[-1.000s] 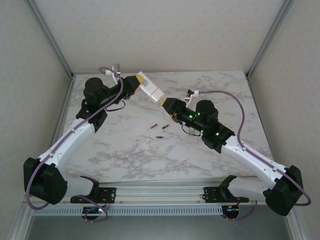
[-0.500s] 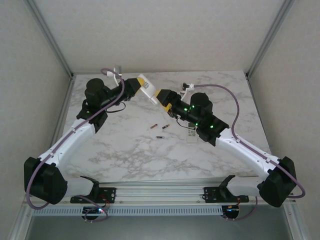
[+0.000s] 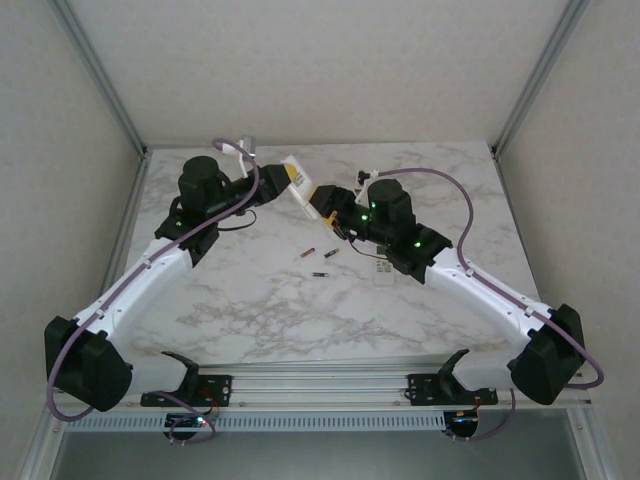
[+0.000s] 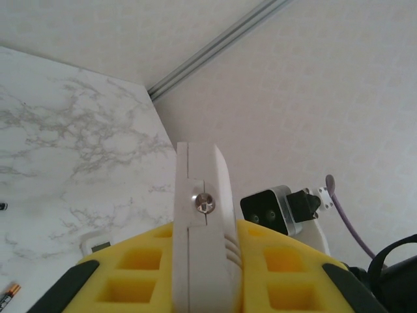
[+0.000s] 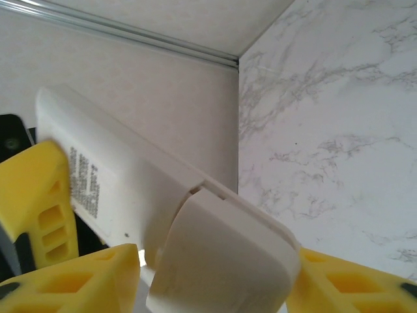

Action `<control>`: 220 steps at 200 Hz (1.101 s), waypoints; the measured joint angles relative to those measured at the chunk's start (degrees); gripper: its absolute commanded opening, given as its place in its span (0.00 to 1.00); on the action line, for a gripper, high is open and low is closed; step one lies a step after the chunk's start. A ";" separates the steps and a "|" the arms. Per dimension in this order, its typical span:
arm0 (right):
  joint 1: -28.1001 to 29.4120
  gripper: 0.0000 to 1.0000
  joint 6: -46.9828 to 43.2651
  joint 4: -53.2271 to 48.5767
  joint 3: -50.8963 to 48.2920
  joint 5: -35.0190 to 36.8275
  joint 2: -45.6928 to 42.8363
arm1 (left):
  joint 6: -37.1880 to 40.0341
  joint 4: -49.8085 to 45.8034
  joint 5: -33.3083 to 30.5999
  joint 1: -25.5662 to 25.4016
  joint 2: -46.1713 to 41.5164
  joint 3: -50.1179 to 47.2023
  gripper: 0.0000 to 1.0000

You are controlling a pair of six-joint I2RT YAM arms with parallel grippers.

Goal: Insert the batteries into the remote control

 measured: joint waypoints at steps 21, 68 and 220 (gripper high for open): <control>0.00 0.53 0.02 -1.31 0.68 0.00 0.26 | 2.29 -1.64 -0.87 -0.42 -0.15 0.66 0.00; 0.00 0.48 0.70 -2.95 0.74 0.00 0.83 | 6.84 -4.85 -3.82 -0.94 -0.83 1.03 0.00; 0.00 0.83 1.18 1.25 -4.90 -1.42 -1.79 | 7.43 -7.76 -9.40 0.13 -1.11 1.75 0.00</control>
